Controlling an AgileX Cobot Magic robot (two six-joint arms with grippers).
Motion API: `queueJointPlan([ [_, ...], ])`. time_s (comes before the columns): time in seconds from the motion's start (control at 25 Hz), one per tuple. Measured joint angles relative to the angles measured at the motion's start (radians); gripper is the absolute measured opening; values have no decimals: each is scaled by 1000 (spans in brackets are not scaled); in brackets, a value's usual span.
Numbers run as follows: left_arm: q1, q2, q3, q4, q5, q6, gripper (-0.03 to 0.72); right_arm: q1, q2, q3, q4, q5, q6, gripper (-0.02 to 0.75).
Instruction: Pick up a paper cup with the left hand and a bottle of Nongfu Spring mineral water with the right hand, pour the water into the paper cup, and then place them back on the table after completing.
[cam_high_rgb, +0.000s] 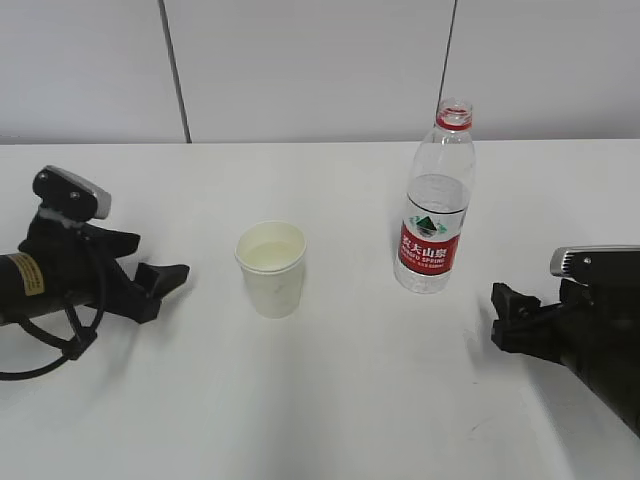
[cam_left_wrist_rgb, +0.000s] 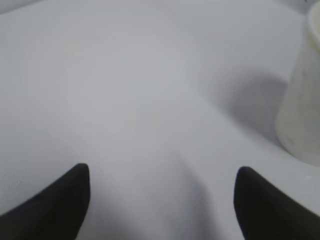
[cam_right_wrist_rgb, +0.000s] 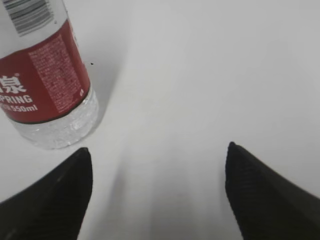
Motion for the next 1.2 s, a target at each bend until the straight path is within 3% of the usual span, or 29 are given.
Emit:
queueJointPlan([
  [0.28,117,-1,0,-21,-119,0,543,0,0,-7,25,0,0,605],
  [0.52,168,-19,0,-42,-143,-1,543,0,0,-59,27,0,4,596],
  [0.8,178,-134,0,-60,3,-1,543,-15,-31,-81,60,33,6,595],
  [1.0,178,-203,1,-69,132,-1,543,-97,-79,-84,55,84,8,595],
  [1.2,178,-258,2,-72,285,-1,542,-172,-125,-84,-31,156,8,595],
])
